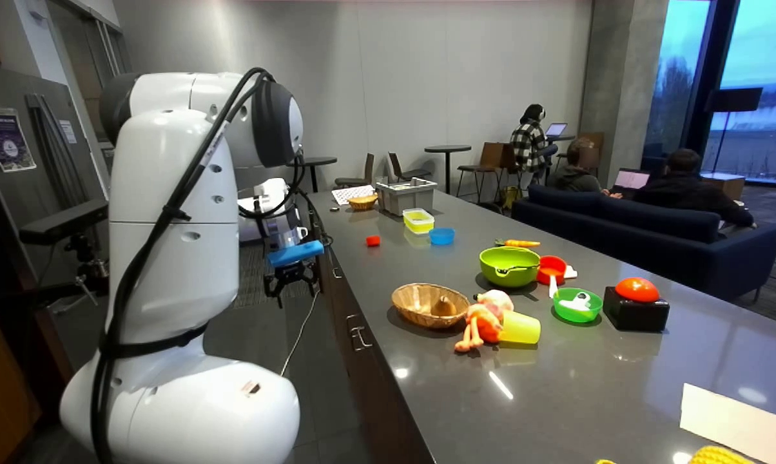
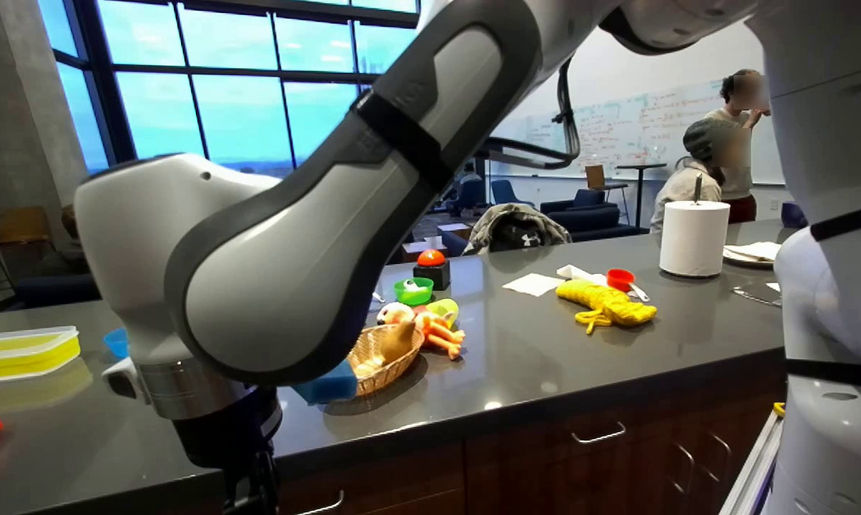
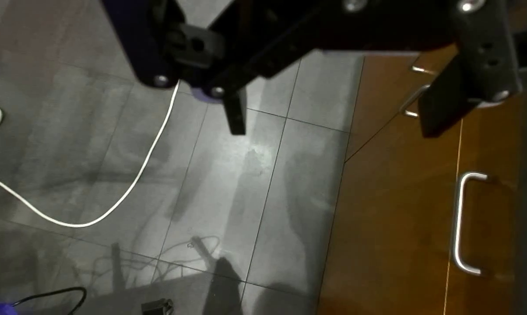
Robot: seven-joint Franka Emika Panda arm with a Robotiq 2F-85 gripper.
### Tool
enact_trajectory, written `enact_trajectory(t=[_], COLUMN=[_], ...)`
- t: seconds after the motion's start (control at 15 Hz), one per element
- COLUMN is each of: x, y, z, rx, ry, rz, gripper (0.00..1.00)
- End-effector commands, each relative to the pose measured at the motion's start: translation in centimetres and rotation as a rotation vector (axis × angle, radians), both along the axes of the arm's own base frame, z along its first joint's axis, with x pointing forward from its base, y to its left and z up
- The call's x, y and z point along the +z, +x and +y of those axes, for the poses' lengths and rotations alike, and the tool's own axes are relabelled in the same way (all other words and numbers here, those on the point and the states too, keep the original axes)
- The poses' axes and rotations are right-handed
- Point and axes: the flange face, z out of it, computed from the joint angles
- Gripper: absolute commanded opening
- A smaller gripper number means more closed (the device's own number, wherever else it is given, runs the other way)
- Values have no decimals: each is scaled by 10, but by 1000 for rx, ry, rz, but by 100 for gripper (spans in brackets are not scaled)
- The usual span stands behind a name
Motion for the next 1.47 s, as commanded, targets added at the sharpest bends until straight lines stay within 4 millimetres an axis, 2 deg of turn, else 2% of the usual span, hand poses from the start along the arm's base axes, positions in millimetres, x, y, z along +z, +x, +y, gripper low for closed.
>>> enact_trajectory(t=[0.0, 0.33, 0.93, 1.4], x=[-19, -33, -58, -76], y=[6, 22, 57, 52], z=[8, 7, -7, -2], rx=[5, 15, -57, -46], ry=[-16, -36, -38, -26], rz=[-24, -41, -41, -16], gripper=[100, 100, 100, 100])
